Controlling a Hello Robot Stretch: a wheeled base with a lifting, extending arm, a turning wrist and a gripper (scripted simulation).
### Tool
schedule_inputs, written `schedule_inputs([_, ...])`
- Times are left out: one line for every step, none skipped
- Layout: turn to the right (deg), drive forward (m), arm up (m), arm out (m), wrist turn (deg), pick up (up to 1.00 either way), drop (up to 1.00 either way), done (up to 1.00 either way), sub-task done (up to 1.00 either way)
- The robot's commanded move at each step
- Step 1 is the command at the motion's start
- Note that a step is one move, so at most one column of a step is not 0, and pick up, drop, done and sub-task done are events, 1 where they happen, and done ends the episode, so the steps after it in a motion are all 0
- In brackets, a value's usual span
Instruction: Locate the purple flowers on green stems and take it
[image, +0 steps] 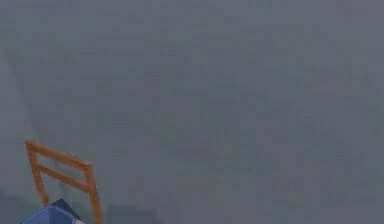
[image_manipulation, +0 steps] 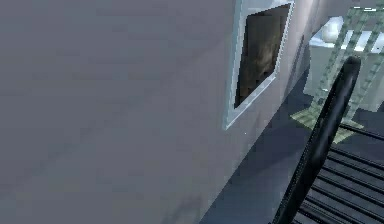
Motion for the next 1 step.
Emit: schedule_inputs([0.0, 0.15, 0.00, 0.00, 0.0, 0.00, 0.00, 0.00, 0.00])
